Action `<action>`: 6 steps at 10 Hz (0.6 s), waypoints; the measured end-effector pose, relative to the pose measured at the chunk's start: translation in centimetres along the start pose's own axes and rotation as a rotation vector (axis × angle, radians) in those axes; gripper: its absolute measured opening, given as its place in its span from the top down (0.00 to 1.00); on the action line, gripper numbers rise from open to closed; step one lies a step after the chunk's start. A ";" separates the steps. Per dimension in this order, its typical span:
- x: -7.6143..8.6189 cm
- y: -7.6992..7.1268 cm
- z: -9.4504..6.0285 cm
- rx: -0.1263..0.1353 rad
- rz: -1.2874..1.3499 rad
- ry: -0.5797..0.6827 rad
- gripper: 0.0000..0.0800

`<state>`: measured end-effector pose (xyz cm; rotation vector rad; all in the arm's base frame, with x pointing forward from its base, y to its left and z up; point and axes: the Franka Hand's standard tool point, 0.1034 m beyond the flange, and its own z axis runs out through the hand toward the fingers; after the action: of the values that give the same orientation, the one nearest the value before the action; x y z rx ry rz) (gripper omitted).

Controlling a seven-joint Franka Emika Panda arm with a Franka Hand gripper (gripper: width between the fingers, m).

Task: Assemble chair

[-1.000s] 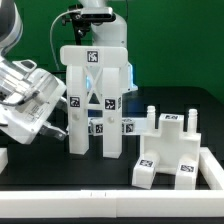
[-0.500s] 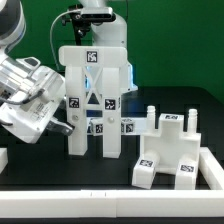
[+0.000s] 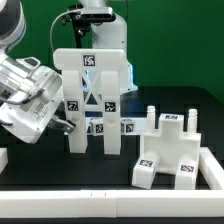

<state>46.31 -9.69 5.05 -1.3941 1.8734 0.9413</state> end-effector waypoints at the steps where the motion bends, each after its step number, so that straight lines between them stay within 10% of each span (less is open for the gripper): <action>1: 0.0 -0.4 -0.7 0.011 -0.018 0.006 0.64; 6: -3.5 -2.4 -6.5 0.139 -0.097 0.076 0.64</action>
Offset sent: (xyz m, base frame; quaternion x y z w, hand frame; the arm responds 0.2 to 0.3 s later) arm 0.0179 -0.0237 0.0537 0.0656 0.1065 -0.0792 0.9890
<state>49.15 -13.63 11.11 -1.4397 1.8700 0.7066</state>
